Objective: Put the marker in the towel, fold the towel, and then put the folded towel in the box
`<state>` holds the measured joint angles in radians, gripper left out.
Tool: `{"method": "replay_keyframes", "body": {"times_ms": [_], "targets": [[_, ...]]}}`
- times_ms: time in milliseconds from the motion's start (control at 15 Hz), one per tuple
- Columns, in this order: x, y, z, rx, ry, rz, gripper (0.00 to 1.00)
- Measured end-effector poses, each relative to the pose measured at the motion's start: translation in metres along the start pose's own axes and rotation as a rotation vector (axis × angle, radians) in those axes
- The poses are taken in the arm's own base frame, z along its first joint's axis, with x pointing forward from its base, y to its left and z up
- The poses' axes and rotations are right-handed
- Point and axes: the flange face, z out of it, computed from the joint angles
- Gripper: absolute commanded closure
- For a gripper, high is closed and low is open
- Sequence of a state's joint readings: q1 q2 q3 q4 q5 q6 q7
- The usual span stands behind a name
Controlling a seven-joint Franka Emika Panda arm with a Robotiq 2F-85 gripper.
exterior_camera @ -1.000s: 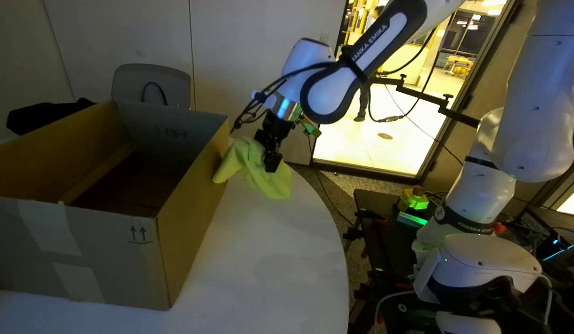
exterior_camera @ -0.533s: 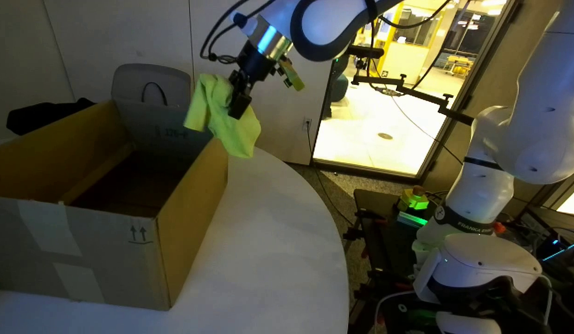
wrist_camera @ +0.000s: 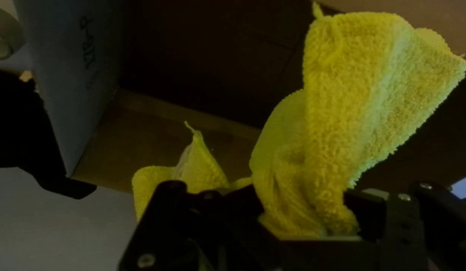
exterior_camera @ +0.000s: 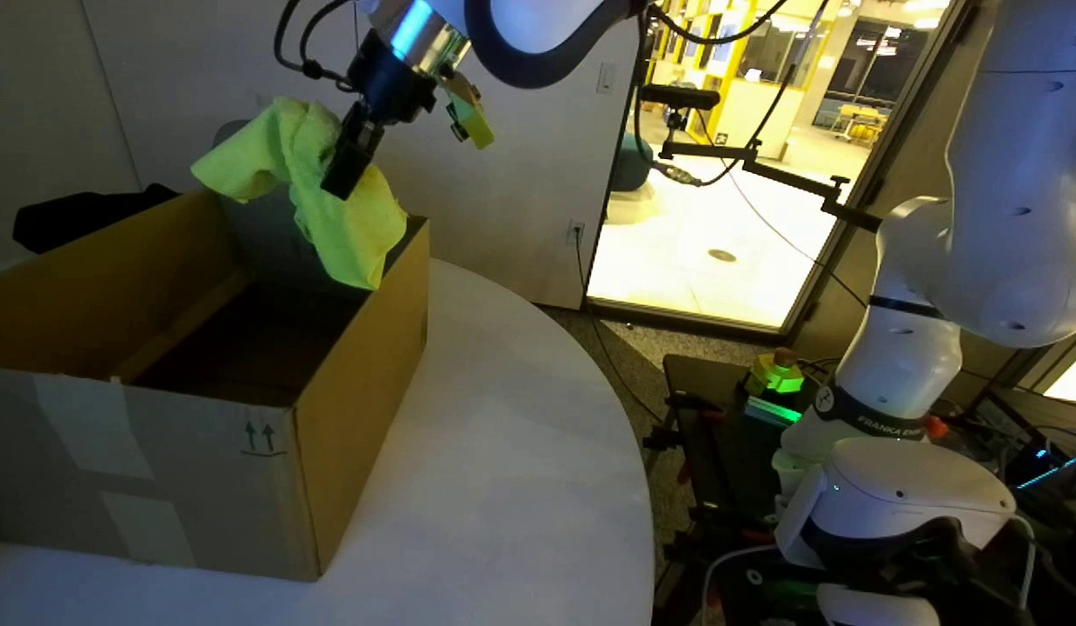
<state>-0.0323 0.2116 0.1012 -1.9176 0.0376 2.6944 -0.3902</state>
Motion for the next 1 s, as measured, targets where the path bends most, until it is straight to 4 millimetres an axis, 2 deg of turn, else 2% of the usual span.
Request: {"method": "replay_keyframes", "body": {"times_ms": [200, 267, 400, 533, 667, 867, 1000], "targets": [[0.006, -0.004, 0.053, 0.029, -0.077, 0.02, 0.96], [0.006, -0.005, 0.07, 0.041, -0.104, 0.025, 0.66], [0.004, -0.004, 0.1, 0.065, -0.157, 0.032, 0.55], [0.002, -0.002, 0.121, 0.084, -0.2, 0.037, 0.41], [0.003, 0.002, 0.132, 0.096, -0.228, 0.04, 0.25], [0.008, 0.01, 0.129, 0.106, -0.247, 0.037, 0.04], [0.01, 0.017, 0.121, 0.114, -0.251, 0.026, 0.0]]}}
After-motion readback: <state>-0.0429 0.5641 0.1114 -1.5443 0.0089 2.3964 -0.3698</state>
